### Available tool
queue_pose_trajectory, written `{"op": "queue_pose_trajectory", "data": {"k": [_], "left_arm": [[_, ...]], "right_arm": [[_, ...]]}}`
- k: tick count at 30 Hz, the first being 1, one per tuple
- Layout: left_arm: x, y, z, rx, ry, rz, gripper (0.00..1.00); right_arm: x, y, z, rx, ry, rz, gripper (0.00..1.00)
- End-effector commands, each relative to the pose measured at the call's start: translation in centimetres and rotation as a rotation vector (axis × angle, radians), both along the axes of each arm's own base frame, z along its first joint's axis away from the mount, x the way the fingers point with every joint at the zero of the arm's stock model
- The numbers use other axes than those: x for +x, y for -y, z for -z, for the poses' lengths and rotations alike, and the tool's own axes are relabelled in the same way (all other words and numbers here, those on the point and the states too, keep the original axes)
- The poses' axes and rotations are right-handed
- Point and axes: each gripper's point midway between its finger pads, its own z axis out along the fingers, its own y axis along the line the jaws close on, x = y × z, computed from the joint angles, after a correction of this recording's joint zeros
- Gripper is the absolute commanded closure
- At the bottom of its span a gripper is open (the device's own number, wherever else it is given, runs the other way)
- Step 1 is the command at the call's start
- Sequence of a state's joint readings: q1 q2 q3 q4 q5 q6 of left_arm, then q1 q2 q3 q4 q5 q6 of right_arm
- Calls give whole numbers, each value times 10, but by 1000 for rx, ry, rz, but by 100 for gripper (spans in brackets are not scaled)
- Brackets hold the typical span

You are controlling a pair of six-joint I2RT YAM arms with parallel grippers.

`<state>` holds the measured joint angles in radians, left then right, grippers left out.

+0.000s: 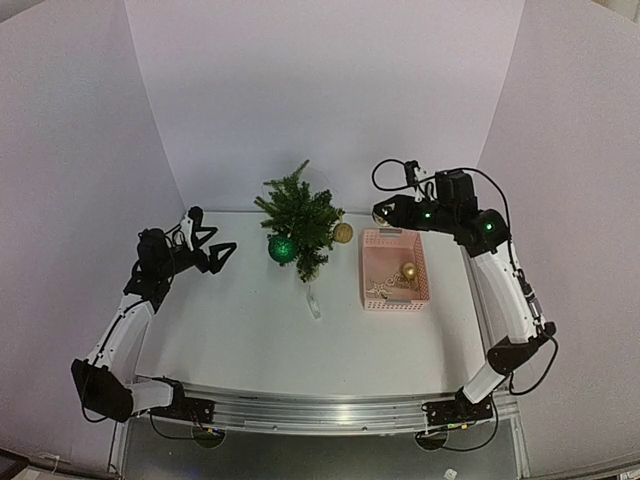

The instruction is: Decorate the small christmas tree

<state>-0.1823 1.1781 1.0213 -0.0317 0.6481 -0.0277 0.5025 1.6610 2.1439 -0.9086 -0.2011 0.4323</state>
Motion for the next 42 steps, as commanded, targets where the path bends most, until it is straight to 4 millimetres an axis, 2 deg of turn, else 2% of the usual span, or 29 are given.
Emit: {"op": "queue_pose_trajectory", "data": {"k": [1, 3, 6, 12, 17, 25, 27, 32, 42], "left_arm": [[-29, 15, -30, -31, 106, 134, 5], [-37, 25, -37, -2, 156, 187, 7], [-51, 41, -46, 69, 256, 271, 9], [-82, 79, -67, 122, 385, 459, 19], [-104, 108, -84, 108, 467, 601, 28], [-124, 138, -91, 71, 468, 737, 39], [-126, 141, -91, 55, 447, 754, 45], [-130, 146, -92, 28, 429, 784, 48], [-127, 153, -98, 11, 438, 766, 68]], "right_arm": [[-26, -58, -20, 157, 15, -276, 71], [-51, -85, -27, 181, 26, -412, 71], [-77, -114, -32, 209, 35, -559, 72], [-115, -160, -33, 282, 11, -790, 74], [-147, -186, -31, 323, -19, -958, 72], [-152, -197, -35, 342, -7, -989, 73], [-152, -197, -35, 343, -4, -986, 73], [-154, -197, -34, 339, 0, -976, 73], [-155, -196, -34, 337, 16, -976, 74]]}}
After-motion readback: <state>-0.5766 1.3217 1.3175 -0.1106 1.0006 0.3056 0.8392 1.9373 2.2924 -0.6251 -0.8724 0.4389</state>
